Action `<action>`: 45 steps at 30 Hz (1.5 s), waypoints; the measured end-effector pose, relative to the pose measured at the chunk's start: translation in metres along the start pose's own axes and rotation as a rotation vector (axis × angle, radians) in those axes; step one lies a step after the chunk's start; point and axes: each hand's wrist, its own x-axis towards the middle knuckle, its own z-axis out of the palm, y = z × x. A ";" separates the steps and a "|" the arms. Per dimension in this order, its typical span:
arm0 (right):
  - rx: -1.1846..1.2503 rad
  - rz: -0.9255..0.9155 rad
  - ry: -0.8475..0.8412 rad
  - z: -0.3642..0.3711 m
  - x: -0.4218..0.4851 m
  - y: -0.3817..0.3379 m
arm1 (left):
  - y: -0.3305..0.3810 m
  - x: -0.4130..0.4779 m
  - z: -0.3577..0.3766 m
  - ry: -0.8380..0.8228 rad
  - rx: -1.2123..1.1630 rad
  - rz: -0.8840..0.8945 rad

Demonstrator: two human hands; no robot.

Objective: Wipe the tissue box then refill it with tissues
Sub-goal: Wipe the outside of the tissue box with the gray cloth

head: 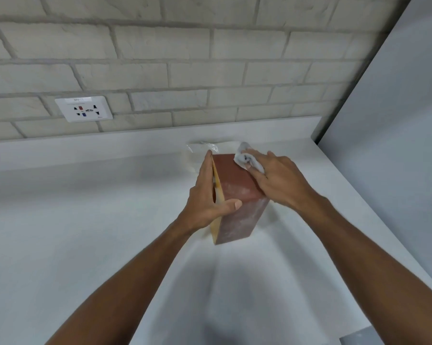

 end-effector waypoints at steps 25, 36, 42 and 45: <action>0.025 -0.247 -0.185 0.001 -0.015 0.011 | 0.005 -0.002 -0.001 -0.011 0.050 0.023; 0.068 -0.348 -0.174 -0.006 -0.014 0.017 | -0.001 0.001 0.000 0.021 0.037 0.048; 0.072 -0.391 -0.170 0.008 -0.029 -0.003 | 0.002 -0.001 0.002 0.013 0.017 0.054; 0.057 -0.312 -0.136 -0.004 -0.031 0.015 | 0.006 -0.001 0.001 0.019 0.021 0.058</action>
